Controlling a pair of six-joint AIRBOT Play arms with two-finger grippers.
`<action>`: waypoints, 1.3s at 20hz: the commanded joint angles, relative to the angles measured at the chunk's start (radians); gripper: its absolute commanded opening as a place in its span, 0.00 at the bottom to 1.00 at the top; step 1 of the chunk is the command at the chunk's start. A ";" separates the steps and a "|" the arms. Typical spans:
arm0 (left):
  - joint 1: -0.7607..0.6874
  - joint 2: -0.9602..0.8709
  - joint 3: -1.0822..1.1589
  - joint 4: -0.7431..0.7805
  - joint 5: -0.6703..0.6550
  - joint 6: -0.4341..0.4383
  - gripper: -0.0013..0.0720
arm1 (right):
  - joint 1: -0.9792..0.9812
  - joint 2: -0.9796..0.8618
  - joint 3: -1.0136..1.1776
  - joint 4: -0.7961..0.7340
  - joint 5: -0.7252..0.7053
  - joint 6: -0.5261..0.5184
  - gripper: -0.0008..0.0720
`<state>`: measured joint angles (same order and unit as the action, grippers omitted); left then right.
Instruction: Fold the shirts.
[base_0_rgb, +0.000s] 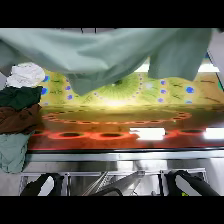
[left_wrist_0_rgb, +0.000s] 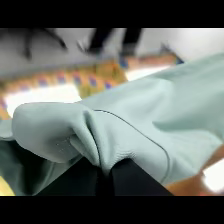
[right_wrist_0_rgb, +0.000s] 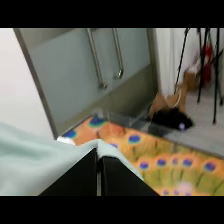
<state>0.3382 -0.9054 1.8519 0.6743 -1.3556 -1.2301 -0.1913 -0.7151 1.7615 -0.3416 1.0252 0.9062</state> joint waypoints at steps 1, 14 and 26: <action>0.161 0.124 0.151 -0.011 -0.011 -0.013 0.04 | -0.019 0.017 0.175 -0.041 -0.009 -0.002 0.04; -0.297 -0.390 -0.661 0.176 0.217 0.163 0.04 | 0.079 -0.356 -0.674 -0.078 -0.024 -0.030 0.04; -0.377 -1.111 0.127 0.191 -0.042 -0.103 0.82 | 0.055 -0.706 -0.560 -0.014 -0.159 -0.159 0.24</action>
<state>-0.0353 -1.9614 1.8122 0.8574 -1.2999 -1.2560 -0.1234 -1.3998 1.1439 -0.3607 0.8822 0.7635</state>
